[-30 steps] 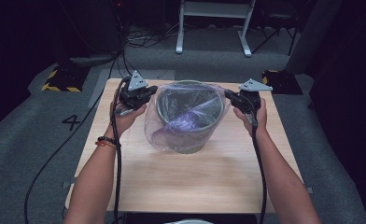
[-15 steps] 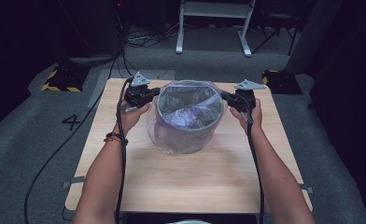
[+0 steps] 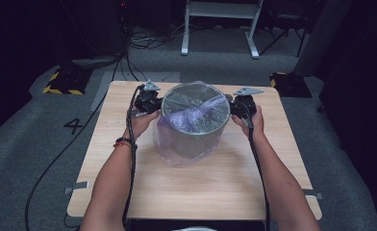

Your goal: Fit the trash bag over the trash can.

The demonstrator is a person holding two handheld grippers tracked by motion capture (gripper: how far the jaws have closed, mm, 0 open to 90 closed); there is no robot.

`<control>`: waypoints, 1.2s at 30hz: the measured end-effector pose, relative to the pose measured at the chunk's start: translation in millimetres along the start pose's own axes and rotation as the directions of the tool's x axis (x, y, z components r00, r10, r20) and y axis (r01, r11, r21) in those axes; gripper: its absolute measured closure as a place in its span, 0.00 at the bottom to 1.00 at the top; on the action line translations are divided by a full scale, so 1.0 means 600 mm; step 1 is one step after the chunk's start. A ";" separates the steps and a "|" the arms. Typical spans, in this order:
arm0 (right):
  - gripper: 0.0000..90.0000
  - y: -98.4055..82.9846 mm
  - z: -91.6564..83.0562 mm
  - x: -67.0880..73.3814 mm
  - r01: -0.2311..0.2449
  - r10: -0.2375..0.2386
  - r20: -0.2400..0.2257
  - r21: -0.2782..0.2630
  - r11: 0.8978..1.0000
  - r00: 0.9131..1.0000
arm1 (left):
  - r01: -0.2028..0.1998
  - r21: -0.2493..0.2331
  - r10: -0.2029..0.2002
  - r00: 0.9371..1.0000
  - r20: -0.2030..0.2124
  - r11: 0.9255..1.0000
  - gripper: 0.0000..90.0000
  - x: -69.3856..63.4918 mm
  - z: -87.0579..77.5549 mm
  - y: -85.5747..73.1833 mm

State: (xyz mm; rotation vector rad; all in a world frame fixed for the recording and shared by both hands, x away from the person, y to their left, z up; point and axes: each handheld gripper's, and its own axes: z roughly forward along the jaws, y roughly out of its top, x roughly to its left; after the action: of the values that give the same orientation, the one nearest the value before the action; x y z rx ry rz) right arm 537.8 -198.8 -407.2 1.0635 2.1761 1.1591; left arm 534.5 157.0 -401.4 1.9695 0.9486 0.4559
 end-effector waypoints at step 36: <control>0.36 -0.042 -0.098 -0.024 0.104 -0.103 0.007 -0.051 0.993 0.995 | -0.189 -0.070 0.197 0.973 0.121 0.979 0.26 -0.079 -0.170 -0.118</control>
State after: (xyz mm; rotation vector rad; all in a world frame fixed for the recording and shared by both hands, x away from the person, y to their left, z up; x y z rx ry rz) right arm 495.9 -247.8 -396.2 0.9198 2.1591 1.1579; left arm 408.8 200.1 -402.8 2.0212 0.6594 0.4546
